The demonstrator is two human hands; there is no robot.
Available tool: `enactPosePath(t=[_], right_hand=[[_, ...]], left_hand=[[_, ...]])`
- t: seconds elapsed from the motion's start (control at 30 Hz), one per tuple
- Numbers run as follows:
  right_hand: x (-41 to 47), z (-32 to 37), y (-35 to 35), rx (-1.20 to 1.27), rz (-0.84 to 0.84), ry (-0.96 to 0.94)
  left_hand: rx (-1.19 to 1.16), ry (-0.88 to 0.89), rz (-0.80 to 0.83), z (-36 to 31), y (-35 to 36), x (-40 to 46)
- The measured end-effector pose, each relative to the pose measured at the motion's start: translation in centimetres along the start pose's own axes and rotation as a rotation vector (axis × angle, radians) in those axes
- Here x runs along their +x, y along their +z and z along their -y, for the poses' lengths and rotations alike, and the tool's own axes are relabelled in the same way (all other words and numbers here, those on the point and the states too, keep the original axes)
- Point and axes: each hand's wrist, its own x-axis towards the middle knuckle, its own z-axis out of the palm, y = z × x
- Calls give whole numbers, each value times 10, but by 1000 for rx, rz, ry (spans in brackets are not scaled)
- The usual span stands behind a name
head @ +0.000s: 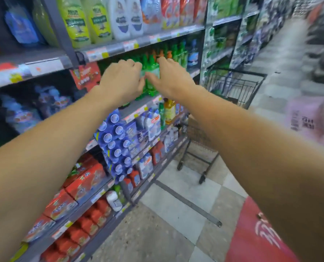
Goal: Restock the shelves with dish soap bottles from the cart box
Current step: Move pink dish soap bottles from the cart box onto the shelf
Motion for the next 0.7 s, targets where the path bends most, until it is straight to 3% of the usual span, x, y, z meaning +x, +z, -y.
enactPosePath(t=[0.33,0.5,0.7], right_hand=[[-59,-204,-32,-116,17,308],[-62,-308,-47,-160,42,452],[-31,-407,-59,-197,113,486]], left_hand=[[-189,275,-13,-186,69,98],[-269,342,25,-274,116,160],[-330,325,60,-349,169,238]])
